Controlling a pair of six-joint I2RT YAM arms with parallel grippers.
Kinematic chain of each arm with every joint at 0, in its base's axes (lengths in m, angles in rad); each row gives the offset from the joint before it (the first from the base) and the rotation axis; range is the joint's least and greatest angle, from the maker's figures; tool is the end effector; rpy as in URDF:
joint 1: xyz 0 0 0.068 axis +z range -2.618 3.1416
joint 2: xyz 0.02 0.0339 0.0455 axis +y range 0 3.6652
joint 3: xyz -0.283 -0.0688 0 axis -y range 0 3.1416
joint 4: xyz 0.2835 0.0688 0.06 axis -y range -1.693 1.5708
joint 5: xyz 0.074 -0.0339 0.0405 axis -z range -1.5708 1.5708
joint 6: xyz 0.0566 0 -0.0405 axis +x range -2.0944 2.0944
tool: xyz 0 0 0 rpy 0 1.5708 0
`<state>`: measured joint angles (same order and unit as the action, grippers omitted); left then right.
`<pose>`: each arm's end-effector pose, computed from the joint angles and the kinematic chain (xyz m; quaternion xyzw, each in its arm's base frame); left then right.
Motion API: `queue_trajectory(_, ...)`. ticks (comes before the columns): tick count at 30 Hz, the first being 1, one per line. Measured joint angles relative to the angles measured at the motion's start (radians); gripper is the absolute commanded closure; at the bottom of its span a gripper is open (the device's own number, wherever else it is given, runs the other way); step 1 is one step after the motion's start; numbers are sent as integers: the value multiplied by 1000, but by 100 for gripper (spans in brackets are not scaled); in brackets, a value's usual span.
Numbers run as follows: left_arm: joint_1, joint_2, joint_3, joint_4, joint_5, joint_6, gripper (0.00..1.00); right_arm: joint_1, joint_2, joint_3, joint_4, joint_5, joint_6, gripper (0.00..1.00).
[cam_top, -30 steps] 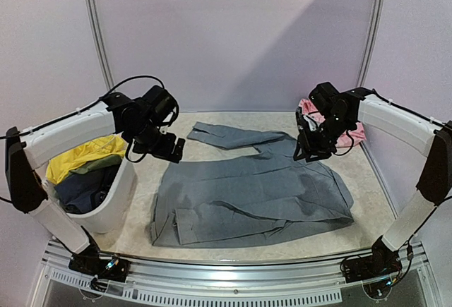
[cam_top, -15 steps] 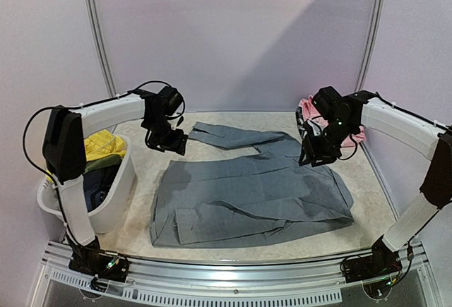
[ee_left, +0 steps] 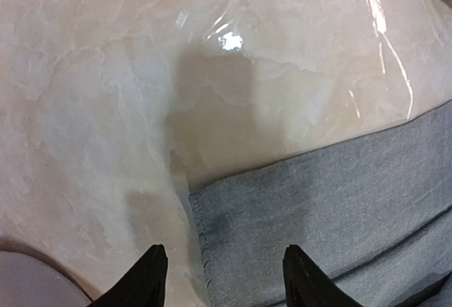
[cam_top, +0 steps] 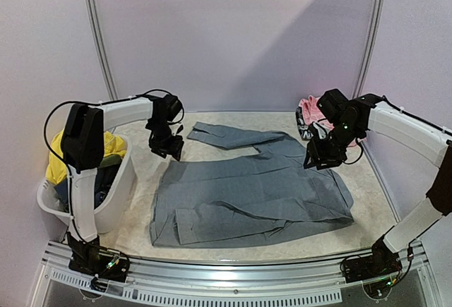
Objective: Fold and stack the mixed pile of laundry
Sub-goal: Pick up the 1/3-folded shirt from the center of the board.
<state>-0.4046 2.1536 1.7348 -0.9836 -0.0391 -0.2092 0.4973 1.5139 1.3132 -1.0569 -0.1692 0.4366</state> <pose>0.4431 -0.1873 0.1606 0.0955 0.9917 -0.0068 0.0860 0.2887 0.1676 0.2748 -0.0430 0.9834 0.1445 0.1012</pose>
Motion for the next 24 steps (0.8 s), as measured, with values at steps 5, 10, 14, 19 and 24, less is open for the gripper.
queue_trajectory(5, 21, 23, 18, -8, 10, 14, 50, 0, 0, 0, 0, 0, 6, 53)
queue_trajectory(10, 38, 68, 41, -6, 29, 23, 57, 0, 2, 2, -4, 0, 6, 53)
queue_trajectory(14, 45, 109, 64, -9, 44, 26, 63, 0, 17, 20, -20, 0, 4, 53)
queue_trajectory(19, 49, 145, 94, -9, 59, 27, 71, 0, 28, 37, -27, 0, 3, 53)
queue_trajectory(24, 52, 148, 104, -7, 74, 29, 81, 0, 33, 44, -41, 0, 3, 53)
